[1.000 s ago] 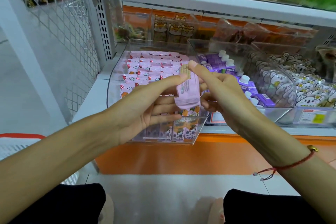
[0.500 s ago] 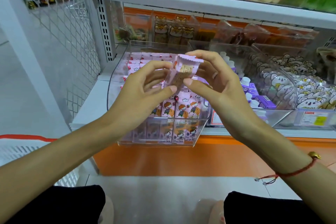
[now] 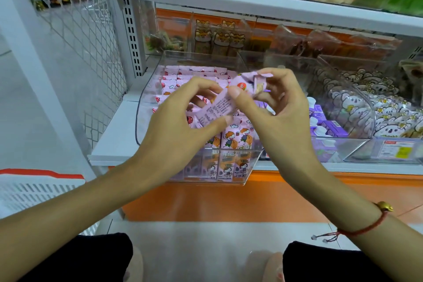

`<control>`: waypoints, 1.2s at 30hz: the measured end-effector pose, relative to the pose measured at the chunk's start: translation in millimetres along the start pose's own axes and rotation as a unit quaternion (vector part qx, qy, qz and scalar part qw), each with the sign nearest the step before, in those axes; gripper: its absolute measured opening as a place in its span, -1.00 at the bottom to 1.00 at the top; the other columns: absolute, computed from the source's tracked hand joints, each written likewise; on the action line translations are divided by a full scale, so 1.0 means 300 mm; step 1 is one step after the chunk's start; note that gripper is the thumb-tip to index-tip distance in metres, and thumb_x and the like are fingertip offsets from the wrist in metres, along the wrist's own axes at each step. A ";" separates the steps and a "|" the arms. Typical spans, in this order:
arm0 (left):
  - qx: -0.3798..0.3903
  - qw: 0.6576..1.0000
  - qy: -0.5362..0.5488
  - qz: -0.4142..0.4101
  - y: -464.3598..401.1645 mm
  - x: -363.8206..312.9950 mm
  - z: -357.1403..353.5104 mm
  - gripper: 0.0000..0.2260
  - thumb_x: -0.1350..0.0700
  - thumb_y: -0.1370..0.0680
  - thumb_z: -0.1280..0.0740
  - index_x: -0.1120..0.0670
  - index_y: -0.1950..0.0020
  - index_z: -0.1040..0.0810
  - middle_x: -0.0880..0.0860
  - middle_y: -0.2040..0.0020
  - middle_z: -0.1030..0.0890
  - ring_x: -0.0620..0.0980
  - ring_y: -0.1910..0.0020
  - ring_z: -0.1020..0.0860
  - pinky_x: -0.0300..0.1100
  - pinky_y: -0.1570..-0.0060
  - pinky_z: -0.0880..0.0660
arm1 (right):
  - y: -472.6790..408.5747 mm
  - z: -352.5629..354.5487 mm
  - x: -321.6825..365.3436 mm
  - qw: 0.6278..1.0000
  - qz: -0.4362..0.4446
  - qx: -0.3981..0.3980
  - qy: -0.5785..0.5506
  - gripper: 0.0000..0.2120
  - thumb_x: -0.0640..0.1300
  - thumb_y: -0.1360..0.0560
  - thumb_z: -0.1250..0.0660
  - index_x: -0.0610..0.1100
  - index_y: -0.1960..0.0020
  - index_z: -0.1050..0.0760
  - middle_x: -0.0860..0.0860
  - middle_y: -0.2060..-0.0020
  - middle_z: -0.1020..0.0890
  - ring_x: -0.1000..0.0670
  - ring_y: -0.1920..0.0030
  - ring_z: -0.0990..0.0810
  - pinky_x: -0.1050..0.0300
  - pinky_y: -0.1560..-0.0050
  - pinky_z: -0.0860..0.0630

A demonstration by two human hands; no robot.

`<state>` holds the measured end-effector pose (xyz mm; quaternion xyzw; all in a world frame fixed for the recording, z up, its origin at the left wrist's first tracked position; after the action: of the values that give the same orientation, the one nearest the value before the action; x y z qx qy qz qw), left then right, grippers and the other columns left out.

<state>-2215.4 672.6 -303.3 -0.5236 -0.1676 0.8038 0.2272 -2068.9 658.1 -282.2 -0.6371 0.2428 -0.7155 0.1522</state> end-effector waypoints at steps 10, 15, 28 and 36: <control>0.119 0.985 0.100 0.071 0.003 0.025 -0.059 -0.63 0.15 -0.56 -0.32 -0.14 -0.33 -0.40 -0.28 -0.02 -0.59 -0.39 0.01 -0.55 -0.51 0.05 -0.44 | -0.022 -0.021 -0.033 0.984 -0.069 0.163 0.011 -0.57 -0.17 -0.59 -0.23 -0.02 -0.43 -0.30 0.17 -0.34 -0.42 0.31 -0.24 -0.44 0.45 -0.14 -0.40; 0.037 0.975 0.196 0.100 -0.010 0.037 -0.031 -0.74 0.04 -0.47 -0.38 -0.07 -0.14 -0.48 -0.13 -0.09 -0.63 -0.26 -0.01 -0.62 -0.41 0.03 -0.51 | -0.014 -0.026 -0.047 0.973 -0.069 0.212 0.067 -0.30 -0.33 -0.50 -0.33 0.02 -0.49 -0.09 0.16 -0.31 -0.40 0.21 -0.29 -0.40 0.29 -0.21 -0.42; -0.095 0.990 0.108 -0.005 -0.043 -0.009 0.086 -0.53 0.07 -0.56 -0.34 -0.11 -0.42 -0.27 -0.25 -0.22 -0.45 -0.32 -0.14 -0.52 -0.41 0.07 -0.52 | -0.049 -0.078 -0.062 0.976 -0.005 0.180 0.123 -0.68 -0.27 -0.54 -0.32 -0.12 -0.27 -0.42 0.12 -0.14 -0.59 0.20 -0.16 -0.54 0.19 -0.20 -0.49; -0.146 0.979 -0.074 -0.122 -0.095 0.045 0.242 -0.69 0.12 -0.53 -0.38 -0.19 -0.18 -0.43 -0.19 -0.12 -0.52 -0.28 -0.09 -0.55 -0.42 0.01 -0.50 | -0.055 -0.180 -0.177 0.895 0.011 0.243 0.373 -0.42 0.01 -0.60 -0.20 -0.13 -0.52 -0.08 -0.05 -0.47 -0.28 -0.01 -0.44 -0.25 0.09 -0.37 -0.26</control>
<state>-2281.4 701.7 -270.5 -0.4661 -0.3619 0.7733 0.2317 -2113.3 708.1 -321.5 -0.2637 0.1071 -0.9357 0.2084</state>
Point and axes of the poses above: each hand's wrist, its own y-axis away from the middle knuckle, its own z-axis out of the back of the hand, x = y × z, the point moved 6 cm from there along -y, towards the middle knuckle
